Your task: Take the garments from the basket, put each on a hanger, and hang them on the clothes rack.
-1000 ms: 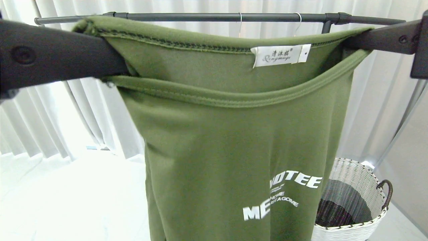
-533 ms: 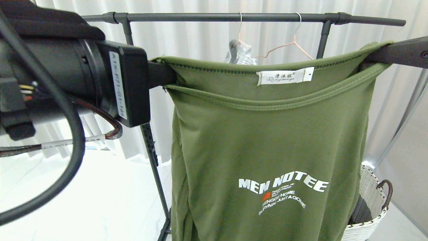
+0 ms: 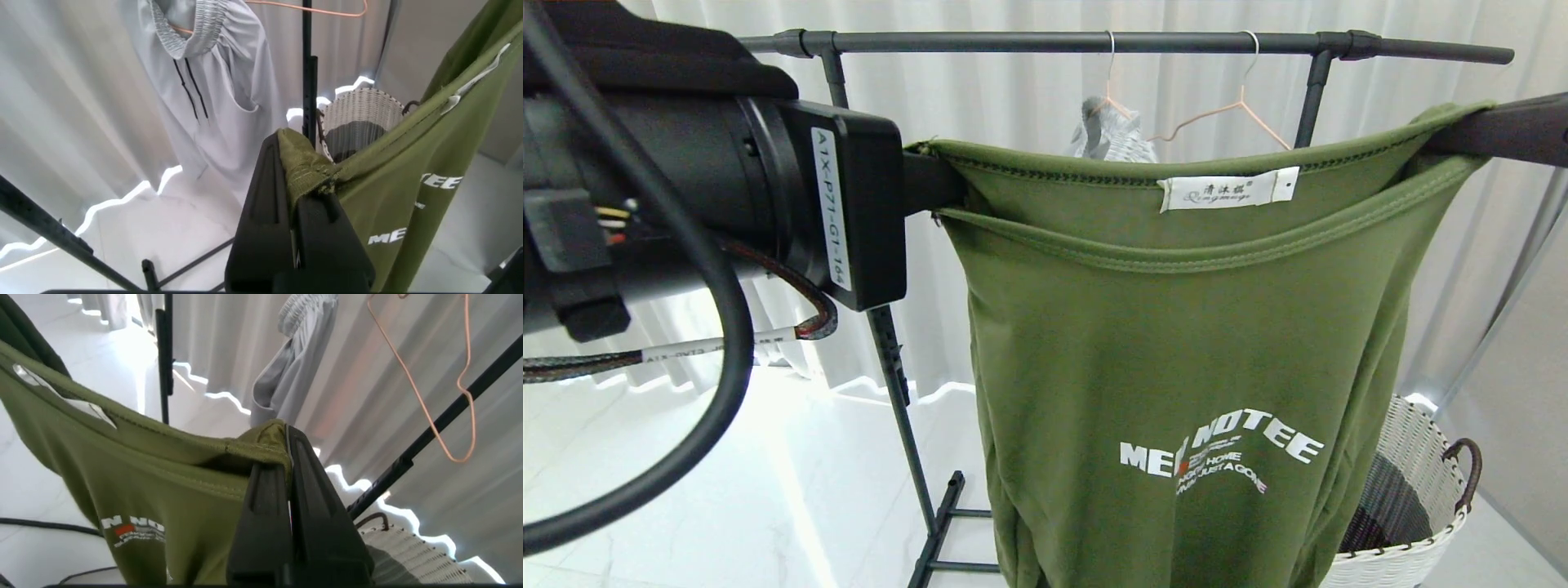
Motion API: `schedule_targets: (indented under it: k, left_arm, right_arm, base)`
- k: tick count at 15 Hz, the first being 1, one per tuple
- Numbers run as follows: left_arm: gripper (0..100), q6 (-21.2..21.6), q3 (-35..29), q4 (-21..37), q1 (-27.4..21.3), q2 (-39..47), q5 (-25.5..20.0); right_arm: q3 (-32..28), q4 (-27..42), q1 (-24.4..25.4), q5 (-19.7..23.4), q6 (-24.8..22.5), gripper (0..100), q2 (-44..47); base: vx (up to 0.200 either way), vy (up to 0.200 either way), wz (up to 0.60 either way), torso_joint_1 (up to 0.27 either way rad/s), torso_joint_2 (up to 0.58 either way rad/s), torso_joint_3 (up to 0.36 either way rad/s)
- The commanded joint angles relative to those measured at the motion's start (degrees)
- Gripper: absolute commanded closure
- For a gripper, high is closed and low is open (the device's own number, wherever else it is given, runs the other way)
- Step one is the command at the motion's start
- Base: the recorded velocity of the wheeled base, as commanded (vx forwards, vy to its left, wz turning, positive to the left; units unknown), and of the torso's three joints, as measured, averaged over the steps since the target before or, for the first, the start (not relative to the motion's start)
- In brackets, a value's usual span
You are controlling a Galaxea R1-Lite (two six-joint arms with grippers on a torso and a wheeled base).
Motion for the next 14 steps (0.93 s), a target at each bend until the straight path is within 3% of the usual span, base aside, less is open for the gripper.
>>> schedule_targets:
  k: [1,2,3,8,11,14]
  left_arm:
    - [100,-0.03,0.04,0.04,0.05,0.05,0.04]
    - [100,-0.03,-0.05,0.04,-0.04,0.05,0.04]
    - [100,-0.12,-0.05,0.04,0.05,0.05,0.04]
    - [100,-0.03,0.04,-1.55,0.05,0.31,0.04]
    - [100,0.23,0.13,-2.86,4.18,1.63,2.76]
    - [100,0.14,0.57,-3.83,5.24,2.07,5.4]
  right_arm:
    - [-0.09,0.69,0.01,-0.01,-0.01,100,-0.08]
    - [-0.09,1.22,0.1,-0.01,-0.01,100,-0.26]
    - [0.0,1.22,0.1,-0.01,0.07,0,-0.35]
    - [2.29,0.95,0.1,0.26,-0.1,0,-1.49]
    - [8.79,1.04,0.1,5.62,-0.54,0,-7.03]
    - [12.22,0.87,0.1,8.87,-0.54,0,-10.54]
  base:
    - [0.0,0.0,0.0,0.0,0.0,0.0]
    - [0.0,0.0,0.0,0.0,0.0,0.0]
    - [0.0,0.0,0.0,0.0,0.0,0.0]
    - [0.0,0.0,0.0,0.0,0.0,0.0]
    - [0.0,0.0,0.0,0.0,0.0,0.0]
    - [0.0,0.0,0.0,0.0,0.0,0.0]
